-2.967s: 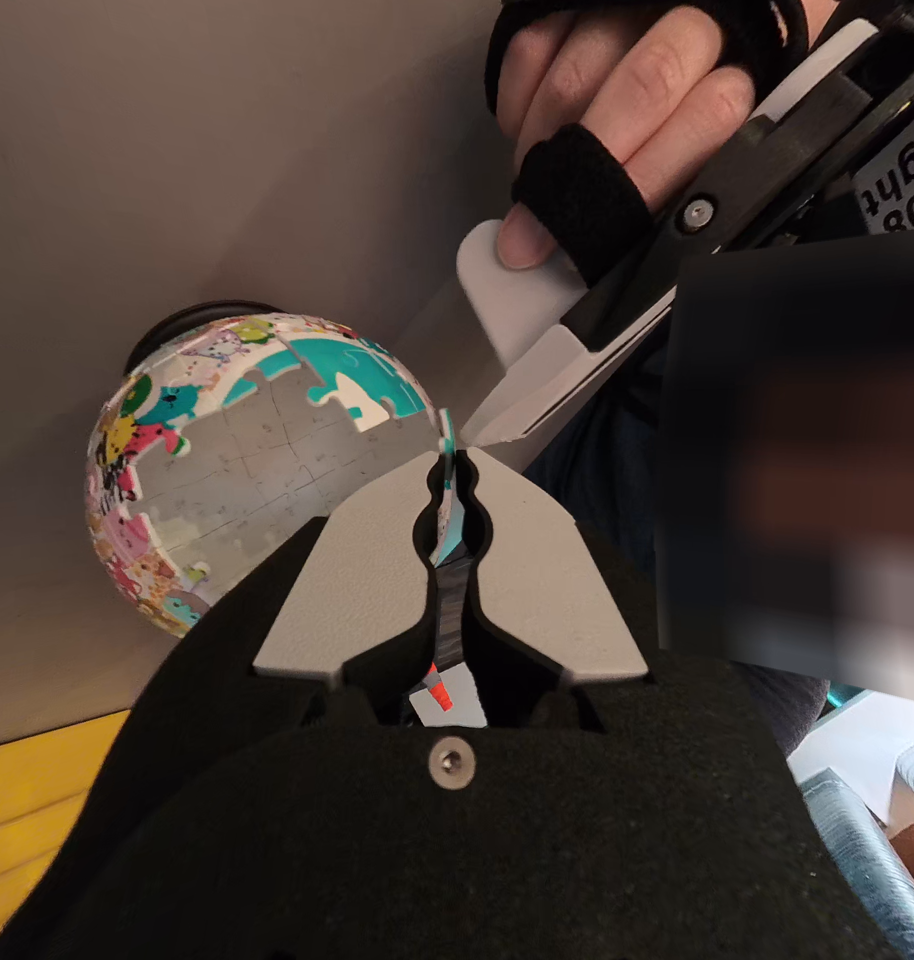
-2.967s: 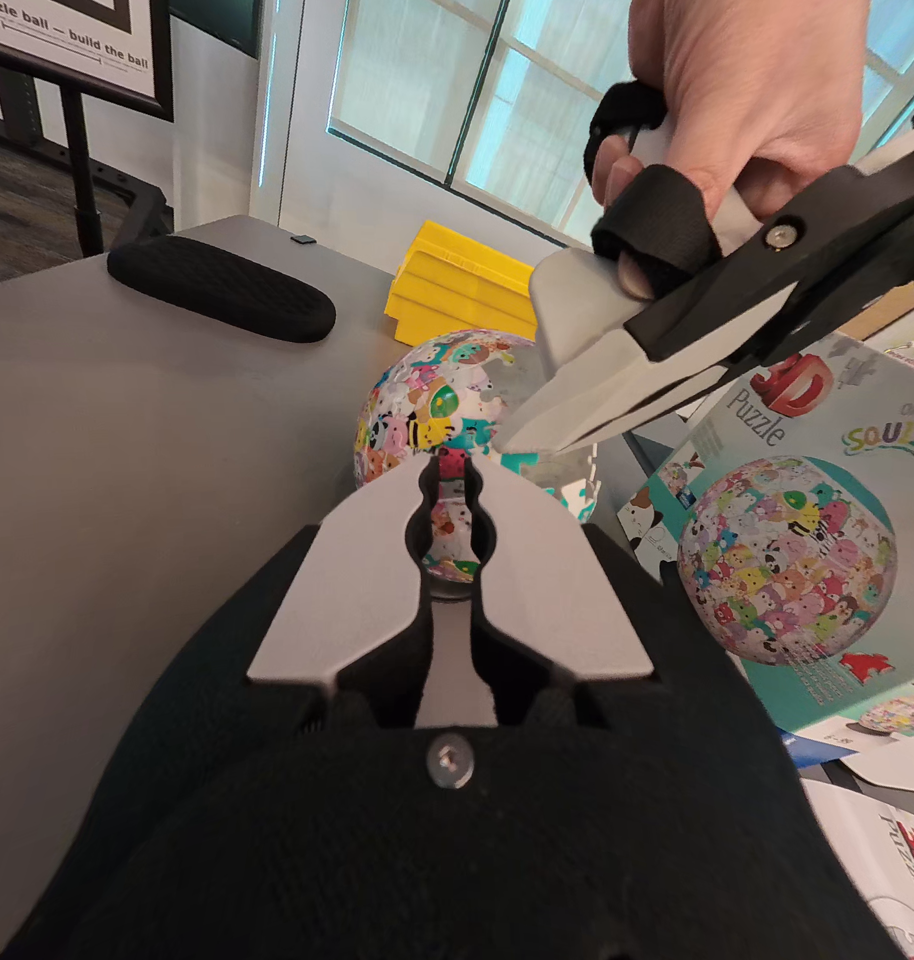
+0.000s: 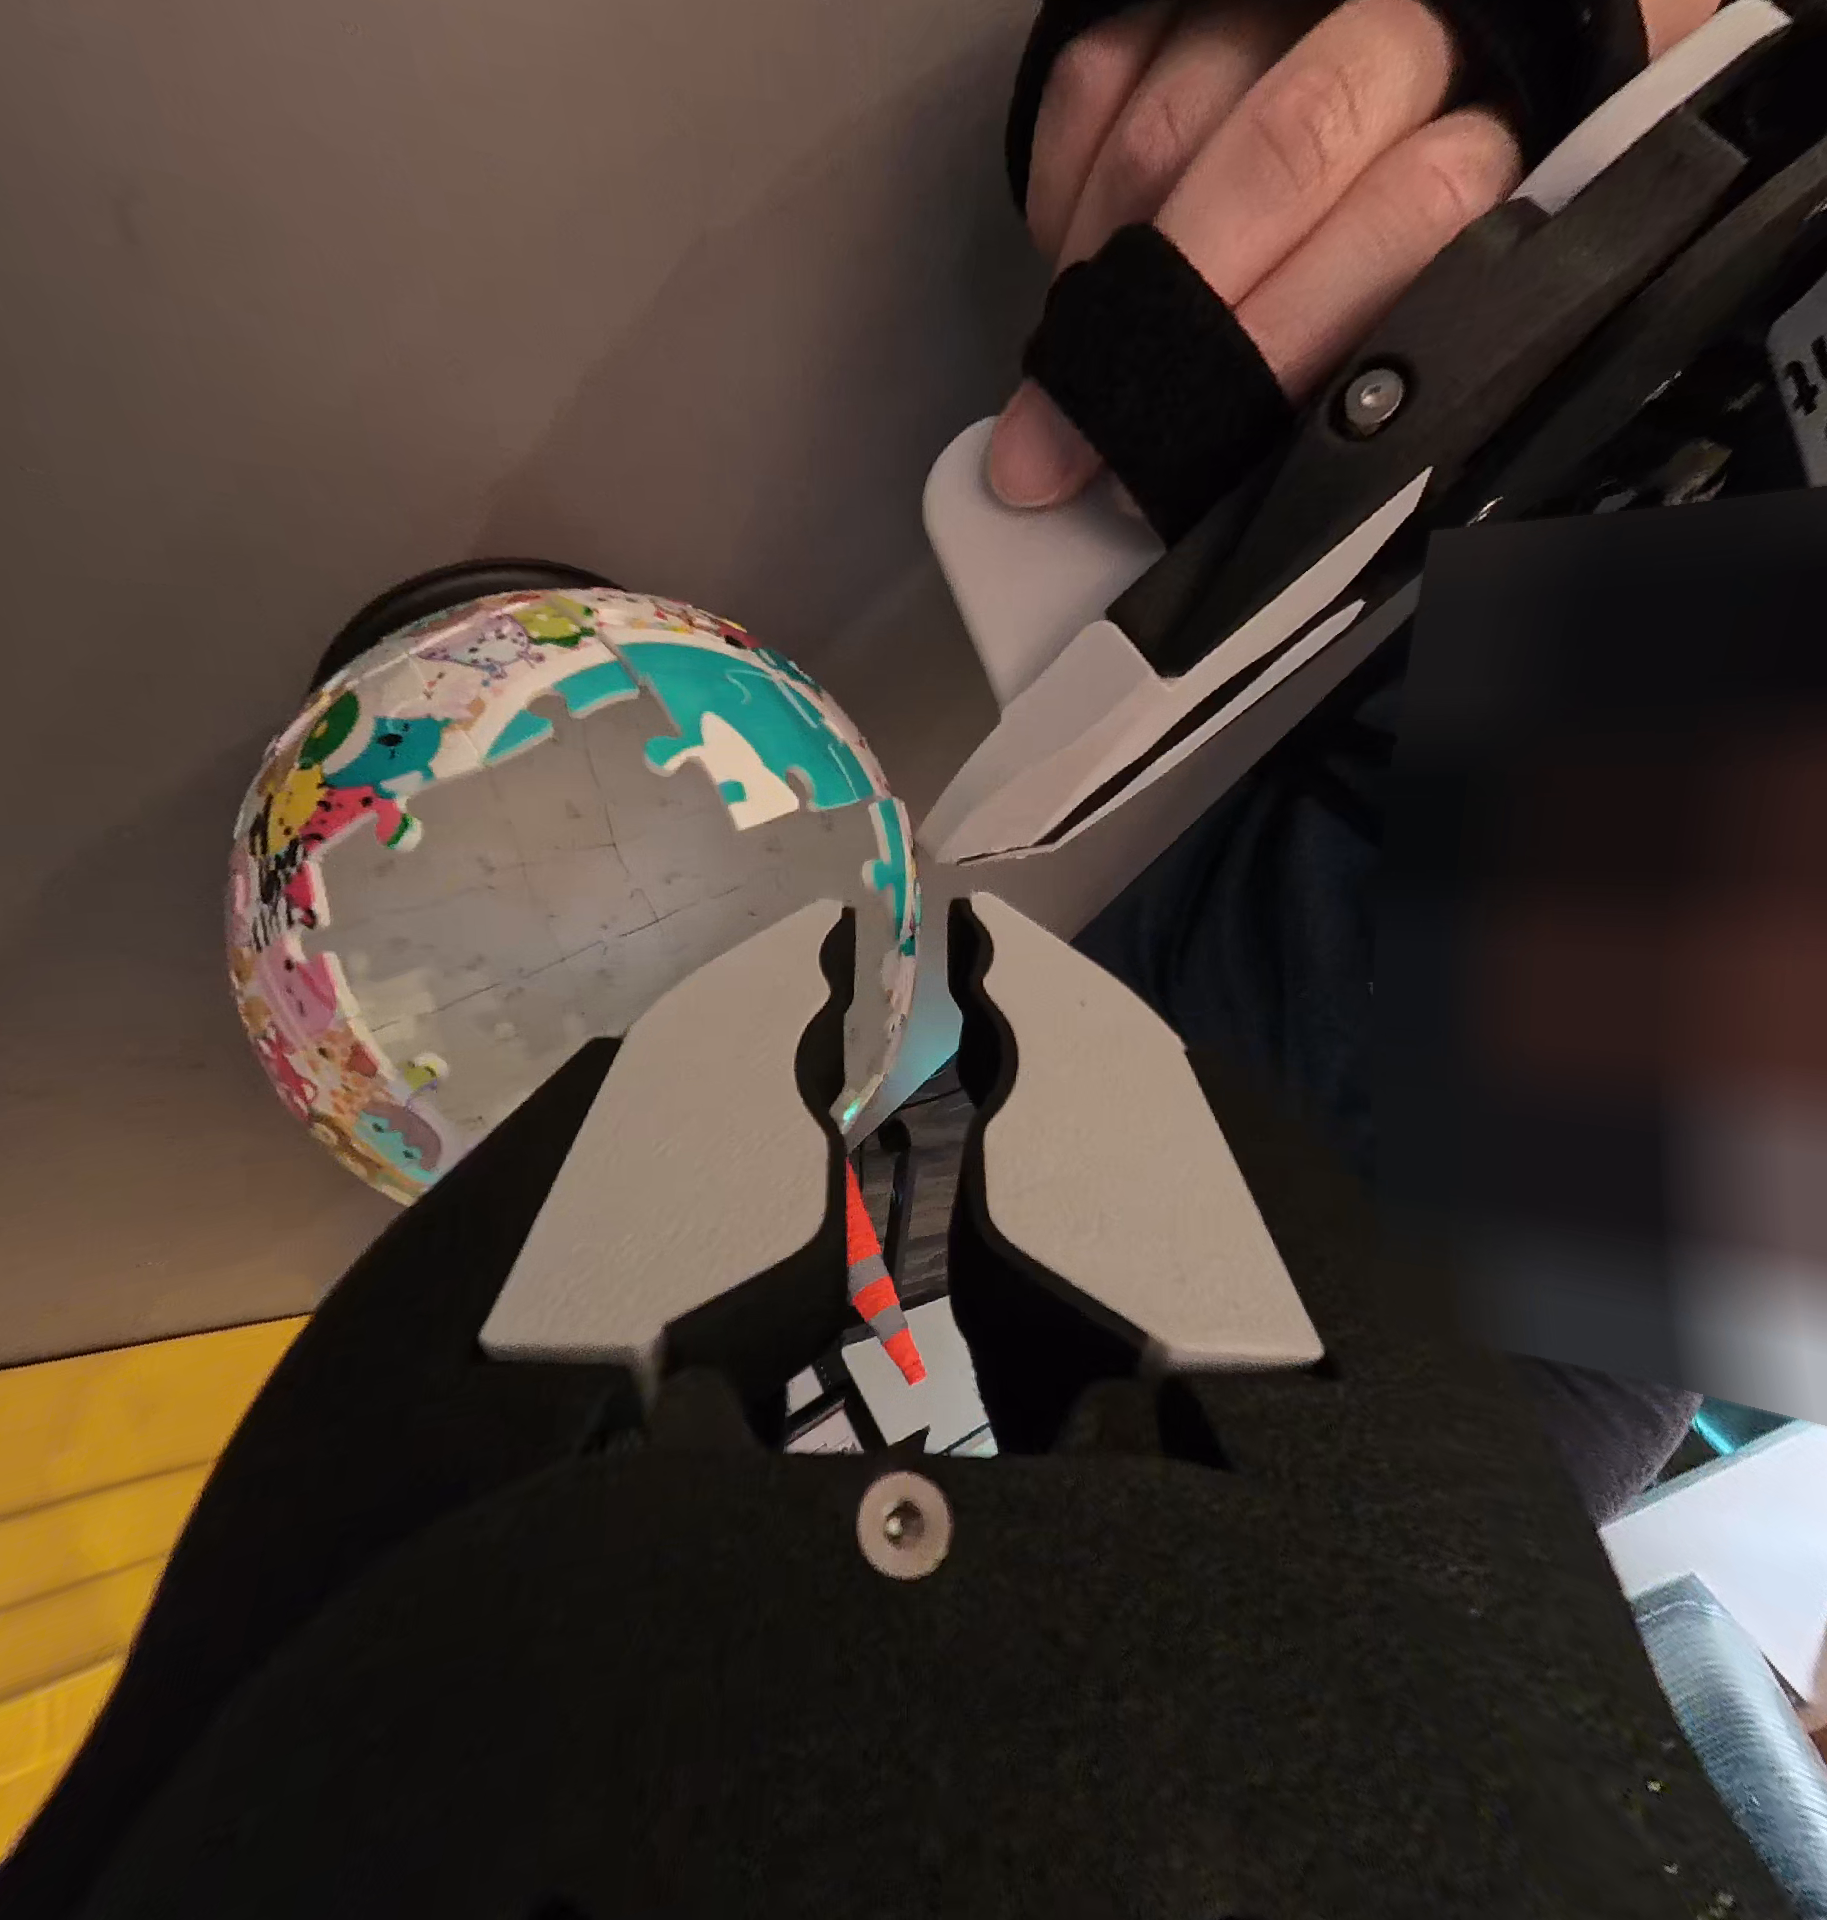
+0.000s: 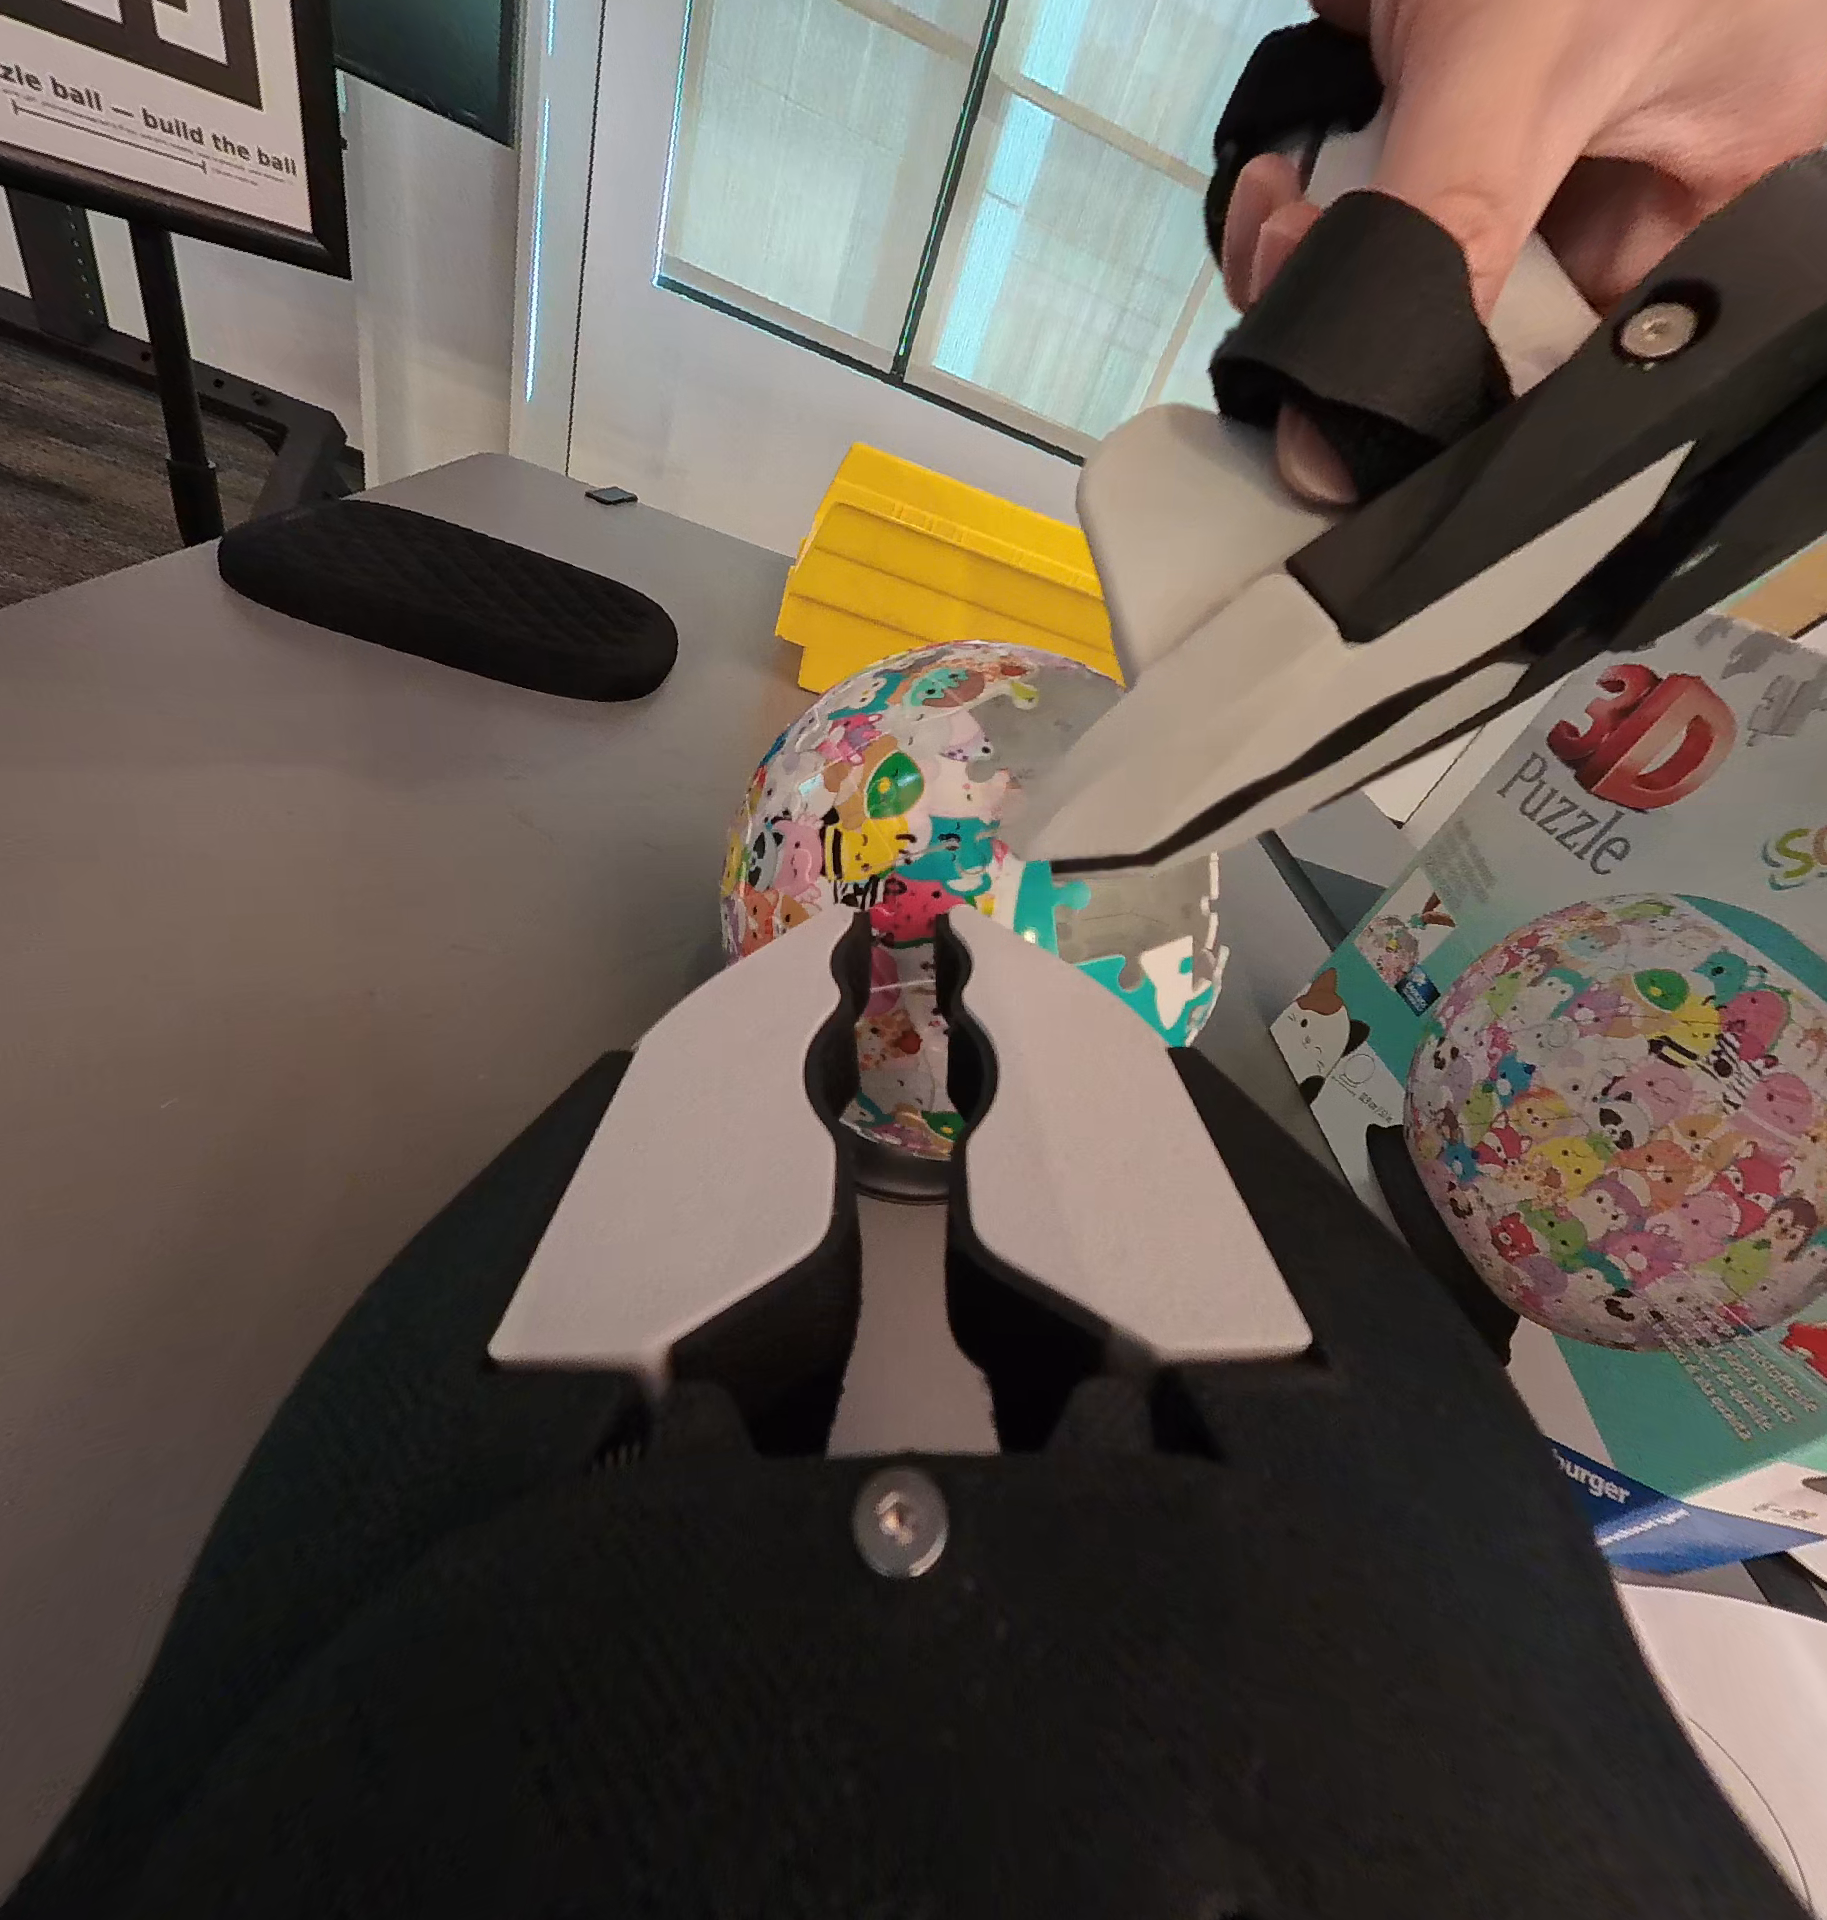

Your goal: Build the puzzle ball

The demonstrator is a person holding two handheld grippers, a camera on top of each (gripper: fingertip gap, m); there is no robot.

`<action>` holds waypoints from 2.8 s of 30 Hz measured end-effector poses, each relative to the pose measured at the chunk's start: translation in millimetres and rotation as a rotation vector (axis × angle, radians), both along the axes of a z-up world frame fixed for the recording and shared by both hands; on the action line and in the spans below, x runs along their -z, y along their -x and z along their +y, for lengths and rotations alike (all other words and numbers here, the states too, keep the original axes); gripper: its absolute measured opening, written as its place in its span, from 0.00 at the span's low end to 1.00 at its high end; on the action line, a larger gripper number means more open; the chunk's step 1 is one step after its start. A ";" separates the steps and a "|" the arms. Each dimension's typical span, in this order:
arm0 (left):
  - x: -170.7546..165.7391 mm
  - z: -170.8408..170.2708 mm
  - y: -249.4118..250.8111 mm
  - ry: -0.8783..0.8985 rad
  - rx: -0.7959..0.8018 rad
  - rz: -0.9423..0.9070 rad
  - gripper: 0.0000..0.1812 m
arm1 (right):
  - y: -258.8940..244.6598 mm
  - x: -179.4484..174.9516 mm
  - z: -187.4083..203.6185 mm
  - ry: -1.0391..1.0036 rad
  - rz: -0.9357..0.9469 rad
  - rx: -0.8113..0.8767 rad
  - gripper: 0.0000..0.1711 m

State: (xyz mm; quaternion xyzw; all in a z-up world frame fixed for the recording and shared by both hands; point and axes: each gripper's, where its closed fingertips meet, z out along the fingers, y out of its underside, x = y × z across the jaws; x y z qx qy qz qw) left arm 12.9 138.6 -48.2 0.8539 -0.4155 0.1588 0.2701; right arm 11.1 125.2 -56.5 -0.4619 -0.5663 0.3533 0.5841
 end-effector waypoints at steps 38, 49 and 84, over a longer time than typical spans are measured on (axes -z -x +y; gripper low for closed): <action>-0.8 -10.2 14.8 0.107 -0.031 -0.002 0.03 | 1.3 -0.6 5.2 -0.005 0.009 0.006 0.07; 0.0 -9.9 15.3 0.102 -0.022 -0.004 0.03 | 2.3 -0.1 7.6 -0.059 -0.001 0.035 0.06; 4.8 -6.6 11.4 0.173 -0.008 0.006 0.07 | 6.9 1.0 8.1 -0.109 -0.025 0.051 0.07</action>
